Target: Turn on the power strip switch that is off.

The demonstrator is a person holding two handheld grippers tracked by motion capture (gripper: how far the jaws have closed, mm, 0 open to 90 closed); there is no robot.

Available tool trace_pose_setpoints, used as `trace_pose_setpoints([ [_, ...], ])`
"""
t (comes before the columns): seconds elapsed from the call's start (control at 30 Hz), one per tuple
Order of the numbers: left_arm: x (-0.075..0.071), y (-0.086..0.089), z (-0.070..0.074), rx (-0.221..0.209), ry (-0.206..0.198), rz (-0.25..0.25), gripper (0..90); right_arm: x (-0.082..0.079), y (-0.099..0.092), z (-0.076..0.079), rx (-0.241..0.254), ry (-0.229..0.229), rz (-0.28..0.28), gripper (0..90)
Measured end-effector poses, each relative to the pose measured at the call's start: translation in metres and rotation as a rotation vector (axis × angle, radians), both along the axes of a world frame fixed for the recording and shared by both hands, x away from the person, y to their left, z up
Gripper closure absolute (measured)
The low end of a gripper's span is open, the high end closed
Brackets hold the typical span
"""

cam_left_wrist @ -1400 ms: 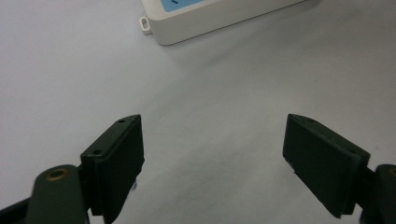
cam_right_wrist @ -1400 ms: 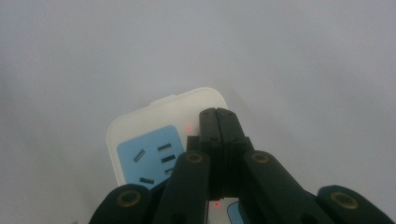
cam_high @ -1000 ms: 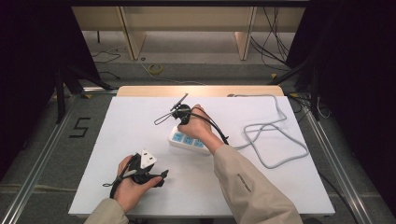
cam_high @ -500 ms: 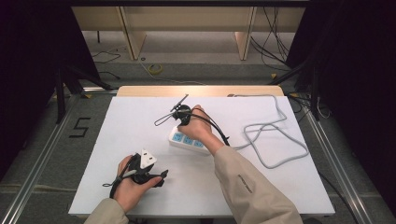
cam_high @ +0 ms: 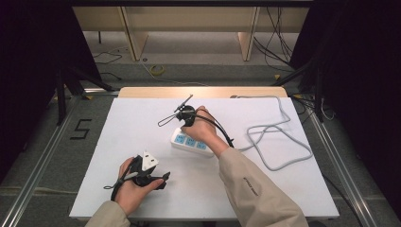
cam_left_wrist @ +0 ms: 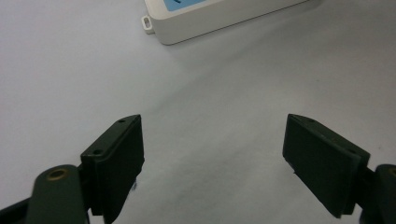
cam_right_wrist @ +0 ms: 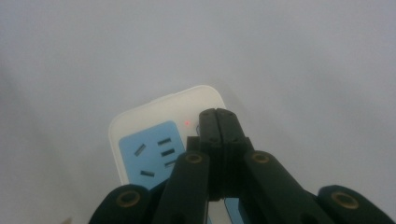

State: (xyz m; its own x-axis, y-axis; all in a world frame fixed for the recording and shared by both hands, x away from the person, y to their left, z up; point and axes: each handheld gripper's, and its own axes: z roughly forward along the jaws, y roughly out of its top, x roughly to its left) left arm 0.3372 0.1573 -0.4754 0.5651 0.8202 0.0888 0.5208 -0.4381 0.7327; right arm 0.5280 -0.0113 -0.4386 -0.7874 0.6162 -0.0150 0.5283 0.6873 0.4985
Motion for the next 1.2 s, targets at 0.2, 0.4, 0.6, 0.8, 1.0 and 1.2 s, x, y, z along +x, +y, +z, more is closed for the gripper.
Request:
trace_pose_setpoints([
  [0.2,0.0,0.0,0.0,0.005,0.001,-0.002,20.4,-0.002,-0.008,0.001,0.014,0.006,0.0,90.0],
  [0.4,0.0,0.0,0.0,0.009,0.001,-0.003,20.4,-0.005,-0.017,0.004,0.019,0.013,-0.003,90.0],
  [0.6,0.0,0.0,0.0,0.006,0.001,-0.001,20.4,-0.011,-0.028,0.009,0.026,0.014,0.002,90.0],
  [0.8,-0.001,0.0,0.0,0.007,0.003,0.0,20.4,-0.02,-0.045,0.01,0.04,0.02,0.005,89.0],
  [1.0,-0.001,0.0,-0.001,0.004,0.003,0.002,20.4,-0.03,-0.061,0.013,0.047,0.012,0.004,87.2],
  [1.2,-0.002,0.001,-0.001,0.004,0.004,0.004,20.4,-0.042,-0.083,0.017,0.066,0.024,0.014,82.8],
])
